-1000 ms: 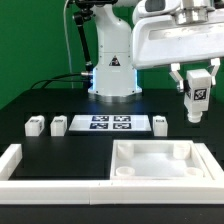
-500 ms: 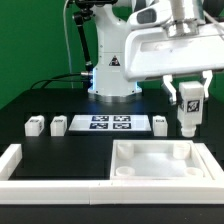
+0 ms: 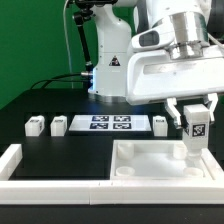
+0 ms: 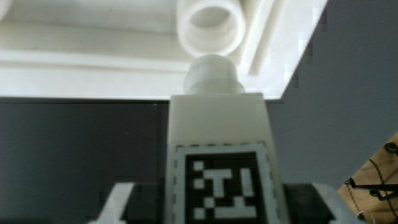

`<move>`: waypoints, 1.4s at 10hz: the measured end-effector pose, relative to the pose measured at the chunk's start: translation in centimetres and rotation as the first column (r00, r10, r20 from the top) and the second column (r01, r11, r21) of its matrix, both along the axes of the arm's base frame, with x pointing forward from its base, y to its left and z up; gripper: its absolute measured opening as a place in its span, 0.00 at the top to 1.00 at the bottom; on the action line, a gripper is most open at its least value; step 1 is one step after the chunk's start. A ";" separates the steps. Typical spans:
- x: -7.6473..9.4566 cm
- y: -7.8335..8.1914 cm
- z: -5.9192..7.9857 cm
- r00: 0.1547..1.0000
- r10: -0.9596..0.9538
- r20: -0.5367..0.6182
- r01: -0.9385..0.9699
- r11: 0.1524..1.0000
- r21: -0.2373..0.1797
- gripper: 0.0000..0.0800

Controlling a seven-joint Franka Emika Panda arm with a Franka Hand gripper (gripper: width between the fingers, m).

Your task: Assemble square table

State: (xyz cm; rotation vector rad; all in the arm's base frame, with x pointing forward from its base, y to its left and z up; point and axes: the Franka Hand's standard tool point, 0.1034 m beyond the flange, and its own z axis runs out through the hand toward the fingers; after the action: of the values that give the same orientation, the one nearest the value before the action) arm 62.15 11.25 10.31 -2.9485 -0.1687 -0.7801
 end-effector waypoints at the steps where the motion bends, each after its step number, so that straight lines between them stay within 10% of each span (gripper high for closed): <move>1: -0.1 -0.2 -0.2 1.000 0.002 -0.002 -0.002 1.000 -0.004 0.64; 14: -0.4 0.4 -3.3 1.000 0.008 -0.009 -0.008 1.000 -0.004 0.64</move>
Offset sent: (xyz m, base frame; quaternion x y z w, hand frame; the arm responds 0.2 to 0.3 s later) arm -0.0016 -0.0002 -0.0119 -0.0075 0.0123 0.0004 0.9999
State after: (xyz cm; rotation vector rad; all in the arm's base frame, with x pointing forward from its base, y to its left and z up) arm 61.70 11.62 7.00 -2.9526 -0.1821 -0.7663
